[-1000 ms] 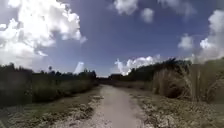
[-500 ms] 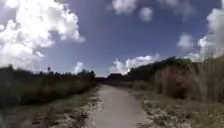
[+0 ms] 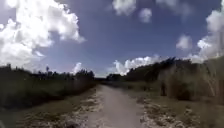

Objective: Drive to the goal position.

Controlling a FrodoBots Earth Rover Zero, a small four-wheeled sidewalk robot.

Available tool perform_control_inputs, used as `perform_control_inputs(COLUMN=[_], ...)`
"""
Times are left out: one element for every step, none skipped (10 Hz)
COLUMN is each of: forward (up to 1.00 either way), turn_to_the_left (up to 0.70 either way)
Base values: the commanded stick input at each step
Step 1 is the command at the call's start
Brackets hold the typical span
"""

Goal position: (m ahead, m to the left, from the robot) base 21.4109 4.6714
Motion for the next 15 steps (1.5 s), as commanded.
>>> perform_control_inputs(forward=[0.70, 0.70, 0.70, 0.70, 0.70, 0.70, 0.70, 0.70, 0.70, 0.70, 0.70, 0.70, 0.70, 0.70, 0.70], turn_to_the_left=[0.00, 0.00, 0.00, 0.00, 0.00, 0.00, 0.35, 0.35, 0.35, 0.35, 0.12, 0.00, 0.00, 0.00, 0.00])
